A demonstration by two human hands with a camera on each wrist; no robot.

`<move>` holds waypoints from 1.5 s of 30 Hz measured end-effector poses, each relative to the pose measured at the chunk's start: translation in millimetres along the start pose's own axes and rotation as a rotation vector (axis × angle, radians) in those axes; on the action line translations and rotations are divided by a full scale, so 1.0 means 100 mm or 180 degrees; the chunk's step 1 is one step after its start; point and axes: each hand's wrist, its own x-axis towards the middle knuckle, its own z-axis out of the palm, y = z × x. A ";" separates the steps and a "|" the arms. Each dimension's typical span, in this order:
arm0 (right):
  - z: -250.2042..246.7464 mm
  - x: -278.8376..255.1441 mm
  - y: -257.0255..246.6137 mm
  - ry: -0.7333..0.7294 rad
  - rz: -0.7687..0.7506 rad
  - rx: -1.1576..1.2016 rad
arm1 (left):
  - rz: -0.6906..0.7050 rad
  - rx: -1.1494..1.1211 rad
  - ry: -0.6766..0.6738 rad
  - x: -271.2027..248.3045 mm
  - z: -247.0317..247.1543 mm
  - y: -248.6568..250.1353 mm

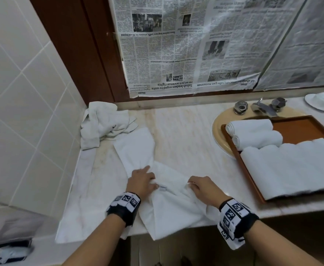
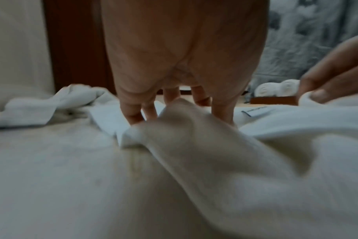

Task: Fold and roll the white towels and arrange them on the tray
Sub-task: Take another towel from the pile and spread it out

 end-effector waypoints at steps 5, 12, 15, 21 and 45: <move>-0.15 -0.40 -0.14 -0.0105 -0.0050 0.0423 | 0.0464 -0.0901 -0.0811 -0.67 0.02 0.23; -0.66 -0.99 -0.32 -0.0053 -0.0194 0.0701 | 0.0763 -0.2003 -0.1266 -1.30 -0.25 0.48; -0.94 -1.20 -0.32 0.0085 -0.0324 0.0816 | 0.0824 -0.2207 -0.0887 -1.40 -0.49 0.48; -1.23 -1.53 -0.29 0.0170 -0.0678 0.1028 | 0.0606 -0.2092 -0.0079 -1.48 -0.67 0.42; -1.63 -1.79 -0.21 0.1003 -0.1134 0.0711 | 0.0520 -0.2405 0.1681 -2.16 -0.97 0.64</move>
